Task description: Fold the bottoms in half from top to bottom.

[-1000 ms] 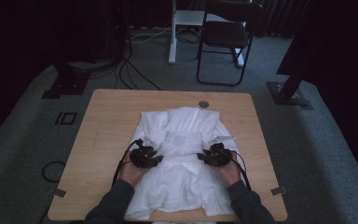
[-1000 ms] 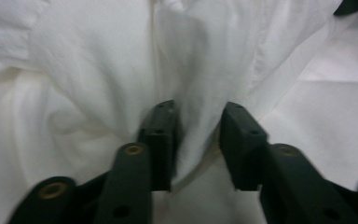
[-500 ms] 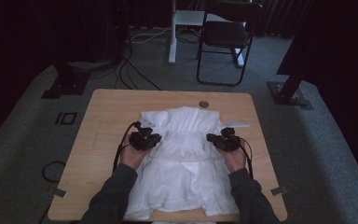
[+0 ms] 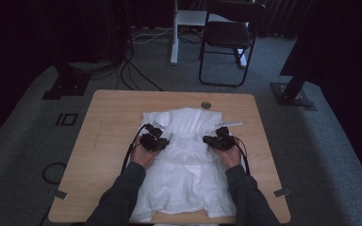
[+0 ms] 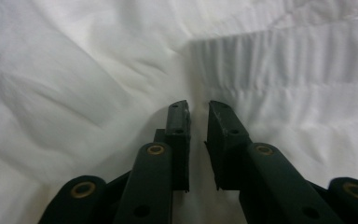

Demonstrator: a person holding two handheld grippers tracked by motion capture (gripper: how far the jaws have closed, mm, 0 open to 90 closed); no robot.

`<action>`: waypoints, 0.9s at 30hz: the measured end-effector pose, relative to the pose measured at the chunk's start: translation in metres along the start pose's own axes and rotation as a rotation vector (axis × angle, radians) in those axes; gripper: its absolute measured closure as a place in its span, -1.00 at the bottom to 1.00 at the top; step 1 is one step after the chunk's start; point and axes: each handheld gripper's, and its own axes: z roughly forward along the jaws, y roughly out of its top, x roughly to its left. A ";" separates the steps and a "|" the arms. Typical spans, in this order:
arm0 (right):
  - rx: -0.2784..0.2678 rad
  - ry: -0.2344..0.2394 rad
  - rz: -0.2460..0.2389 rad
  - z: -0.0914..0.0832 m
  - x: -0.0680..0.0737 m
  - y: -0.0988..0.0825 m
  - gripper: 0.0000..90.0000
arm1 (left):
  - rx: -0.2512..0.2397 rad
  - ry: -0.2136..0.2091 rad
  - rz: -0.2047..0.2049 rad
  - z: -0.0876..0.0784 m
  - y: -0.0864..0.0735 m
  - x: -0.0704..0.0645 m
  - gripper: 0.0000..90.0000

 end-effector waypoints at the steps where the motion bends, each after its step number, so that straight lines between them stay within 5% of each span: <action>1: -0.012 0.023 -0.012 -0.005 0.003 -0.002 0.77 | -0.032 -0.037 0.008 -0.010 -0.008 -0.007 0.73; 6: -0.020 0.138 -0.069 -0.026 0.014 -0.018 0.66 | -0.066 -0.132 0.042 -0.023 -0.036 -0.024 0.67; 9: -0.028 0.125 -0.088 -0.035 0.014 -0.020 0.62 | -0.036 -0.146 0.104 -0.023 -0.049 -0.035 0.64; 12: -0.035 0.083 -0.066 -0.035 0.010 -0.016 0.61 | -0.026 -0.142 0.117 -0.022 -0.053 -0.036 0.62; 13: -0.039 0.029 -0.035 -0.031 0.006 -0.008 0.62 | -0.042 -0.143 0.092 -0.023 -0.050 -0.033 0.62; 21: -0.051 -0.106 0.042 -0.007 -0.007 0.013 0.69 | -0.099 -0.044 0.023 -0.027 -0.017 -0.011 0.75; 24: -0.038 -0.107 0.054 -0.001 -0.010 0.016 0.69 | -0.094 -0.033 0.009 -0.020 -0.007 -0.004 0.86; 27: 0.021 -0.040 0.023 0.013 -0.010 0.015 0.70 | -0.018 -0.040 0.029 0.006 0.004 -0.002 0.89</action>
